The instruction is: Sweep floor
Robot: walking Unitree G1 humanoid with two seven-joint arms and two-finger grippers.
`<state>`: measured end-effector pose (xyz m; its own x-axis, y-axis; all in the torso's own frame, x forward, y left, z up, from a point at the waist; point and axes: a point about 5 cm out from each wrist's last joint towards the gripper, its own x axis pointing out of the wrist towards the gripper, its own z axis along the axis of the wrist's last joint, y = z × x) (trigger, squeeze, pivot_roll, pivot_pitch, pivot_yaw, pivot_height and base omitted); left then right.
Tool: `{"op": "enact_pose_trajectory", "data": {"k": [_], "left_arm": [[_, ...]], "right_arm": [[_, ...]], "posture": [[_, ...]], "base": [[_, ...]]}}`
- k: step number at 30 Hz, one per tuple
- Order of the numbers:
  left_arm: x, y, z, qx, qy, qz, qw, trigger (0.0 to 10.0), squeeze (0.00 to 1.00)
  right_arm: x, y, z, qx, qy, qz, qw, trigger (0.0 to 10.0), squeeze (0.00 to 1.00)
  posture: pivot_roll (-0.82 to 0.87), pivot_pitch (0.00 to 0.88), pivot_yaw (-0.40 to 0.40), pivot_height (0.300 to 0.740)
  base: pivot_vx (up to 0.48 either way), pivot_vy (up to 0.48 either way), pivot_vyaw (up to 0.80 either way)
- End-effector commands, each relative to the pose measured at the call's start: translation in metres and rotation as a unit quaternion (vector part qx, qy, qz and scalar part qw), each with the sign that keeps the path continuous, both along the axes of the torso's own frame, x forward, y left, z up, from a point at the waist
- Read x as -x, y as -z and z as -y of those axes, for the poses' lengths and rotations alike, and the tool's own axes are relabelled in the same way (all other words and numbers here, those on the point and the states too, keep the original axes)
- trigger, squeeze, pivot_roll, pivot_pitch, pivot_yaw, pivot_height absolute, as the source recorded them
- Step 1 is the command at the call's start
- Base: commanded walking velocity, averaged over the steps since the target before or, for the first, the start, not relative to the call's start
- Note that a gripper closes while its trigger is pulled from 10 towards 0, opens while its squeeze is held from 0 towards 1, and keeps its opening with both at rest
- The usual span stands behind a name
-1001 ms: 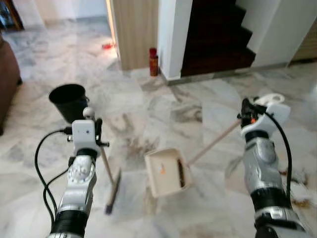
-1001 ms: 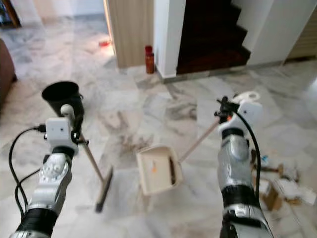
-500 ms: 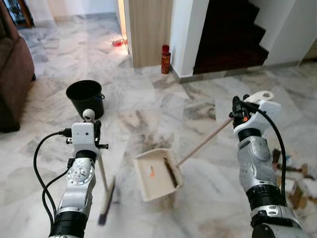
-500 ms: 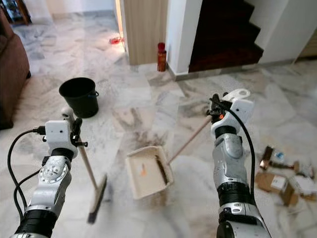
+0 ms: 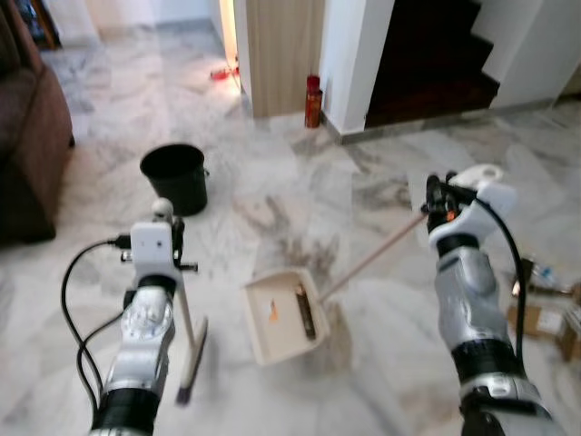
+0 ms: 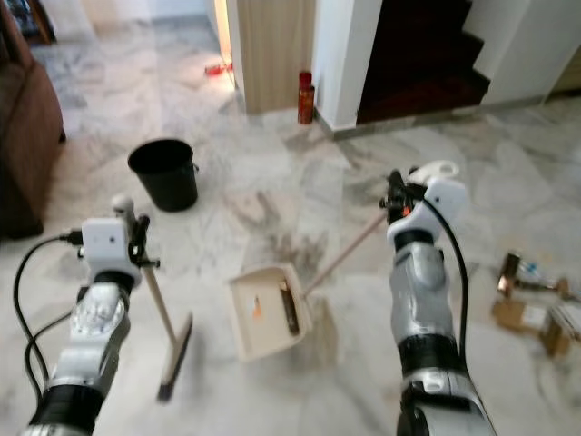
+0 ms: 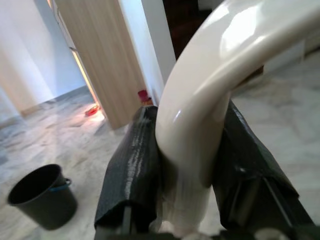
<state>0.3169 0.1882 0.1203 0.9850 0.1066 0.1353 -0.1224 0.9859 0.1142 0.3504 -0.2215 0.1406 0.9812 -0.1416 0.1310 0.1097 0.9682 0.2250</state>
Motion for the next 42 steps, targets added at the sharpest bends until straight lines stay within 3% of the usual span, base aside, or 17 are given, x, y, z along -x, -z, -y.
{"op": "enact_pose_trajectory", "data": {"k": [1, 12, 16, 28, 42], "left_arm": [[-0.003, -0.011, -0.001, -0.003, 0.001, 0.023, 1.0, 10.0, 0.0], [-0.002, -0.011, 0.0, -0.003, 0.0, 0.022, 1.0, 10.0, 0.0], [-0.002, -0.012, -0.001, -0.002, 0.001, 0.024, 1.0, 10.0, 0.0], [-0.001, -0.014, 0.0, -0.009, -0.004, 0.034, 0.999, 10.0, 0.0], [-0.001, -0.012, 0.001, -0.016, -0.002, 0.025, 1.0, 10.0, 0.0]], "right_arm": [[-0.005, -0.019, -0.004, 0.005, -0.006, 0.038, 0.999, 10.0, 0.0], [-0.006, -0.017, -0.008, -0.016, -0.019, 0.03, 0.999, 10.0, 0.0], [-0.009, -0.009, -0.011, -0.042, -0.018, 0.0, 0.999, 10.0, 0.0], [-0.01, -0.012, -0.016, -0.064, -0.038, 0.006, 0.997, 10.0, 0.0], [-0.015, -0.025, -0.027, -0.042, -0.084, 0.026, 0.995, 10.0, 0.0]], "posture": [[0.0, 0.0, -0.017, 0.74], [0.0, 0.0, -0.018, 0.74], [0.0, 0.0, -0.019, 0.74], [0.0, 0.0, -0.017, 0.74], [0.0, 0.0, -0.02, 0.74]], "base": [[0.0, 0.398, 0.0], [0.0, 0.397, 0.0], [0.0, 0.398, 0.0], [0.0, 0.0, 0.0], [0.073, 0.0, 0.0]]}}
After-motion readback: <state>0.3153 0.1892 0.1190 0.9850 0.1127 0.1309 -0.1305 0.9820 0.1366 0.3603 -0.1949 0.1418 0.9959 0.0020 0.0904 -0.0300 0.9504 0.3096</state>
